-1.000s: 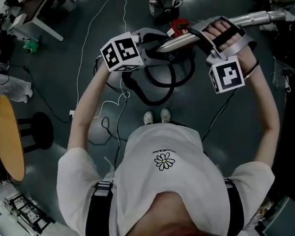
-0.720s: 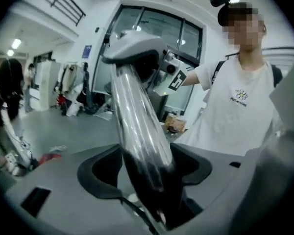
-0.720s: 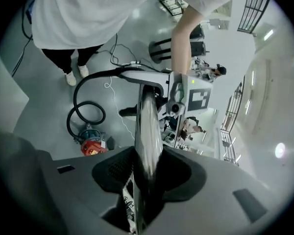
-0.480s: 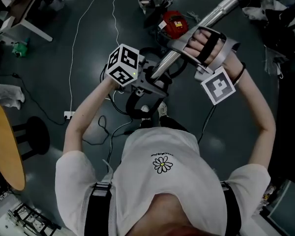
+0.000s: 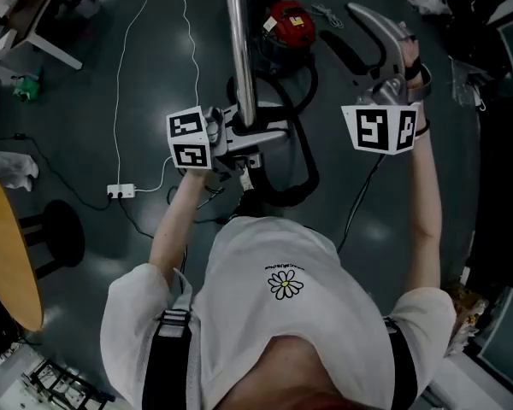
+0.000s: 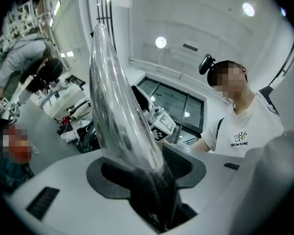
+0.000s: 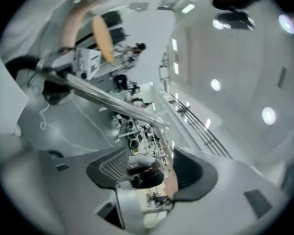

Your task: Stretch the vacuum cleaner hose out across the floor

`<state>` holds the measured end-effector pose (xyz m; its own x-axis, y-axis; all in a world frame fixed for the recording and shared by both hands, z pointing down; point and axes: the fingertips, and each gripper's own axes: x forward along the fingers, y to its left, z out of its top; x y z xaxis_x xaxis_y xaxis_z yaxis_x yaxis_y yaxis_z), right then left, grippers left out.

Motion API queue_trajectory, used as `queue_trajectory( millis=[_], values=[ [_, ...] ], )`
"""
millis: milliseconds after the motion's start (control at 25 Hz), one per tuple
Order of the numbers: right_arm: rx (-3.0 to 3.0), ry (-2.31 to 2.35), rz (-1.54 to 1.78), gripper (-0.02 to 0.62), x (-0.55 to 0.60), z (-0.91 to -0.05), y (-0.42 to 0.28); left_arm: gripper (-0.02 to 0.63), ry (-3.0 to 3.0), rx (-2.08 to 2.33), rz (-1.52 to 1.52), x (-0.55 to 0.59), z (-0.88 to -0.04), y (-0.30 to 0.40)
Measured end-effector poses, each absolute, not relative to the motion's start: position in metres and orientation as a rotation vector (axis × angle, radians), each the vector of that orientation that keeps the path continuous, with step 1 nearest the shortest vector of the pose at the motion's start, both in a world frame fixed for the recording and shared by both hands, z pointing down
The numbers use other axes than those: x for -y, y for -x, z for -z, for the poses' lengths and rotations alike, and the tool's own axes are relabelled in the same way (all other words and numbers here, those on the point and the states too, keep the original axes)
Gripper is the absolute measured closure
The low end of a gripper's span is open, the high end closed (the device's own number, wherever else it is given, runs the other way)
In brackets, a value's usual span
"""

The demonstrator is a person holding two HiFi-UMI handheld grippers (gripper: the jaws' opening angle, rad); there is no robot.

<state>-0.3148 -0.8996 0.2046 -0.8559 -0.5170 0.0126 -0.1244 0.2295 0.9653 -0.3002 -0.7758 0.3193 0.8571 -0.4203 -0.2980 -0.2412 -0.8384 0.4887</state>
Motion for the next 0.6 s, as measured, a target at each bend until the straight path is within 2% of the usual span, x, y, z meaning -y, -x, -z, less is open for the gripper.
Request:
queue_trajectory(
  millis=[120, 280, 400, 480, 600],
  values=[
    [2.566, -0.832, 1.068, 0.321, 0.861, -0.217, 0.231, 0.394, -2.591, 0.672, 0.61, 0.741, -0.317, 0.287],
    [2.91, -0.965, -0.316, 0.321, 0.775, -0.309, 0.106, 0.402, -2.532, 0.897, 0.695, 0.693, -0.312, 0.26],
    [2.877, -0.989, -1.109, 0.321, 0.696, -0.383, 0.037, 0.419, -2.477, 0.987, 0.77, 0.654, -0.307, 0.23],
    [2.758, -0.995, -1.424, 0.321, 0.642, -0.428, 0.003, 0.428, -2.476, 1.032, 0.749, 0.63, -0.31, 0.201],
    [2.62, -0.958, -1.604, 0.321, 0.576, -0.474, -0.02, 0.442, -2.499, 1.073, 0.685, 0.608, -0.317, 0.163]
  ],
)
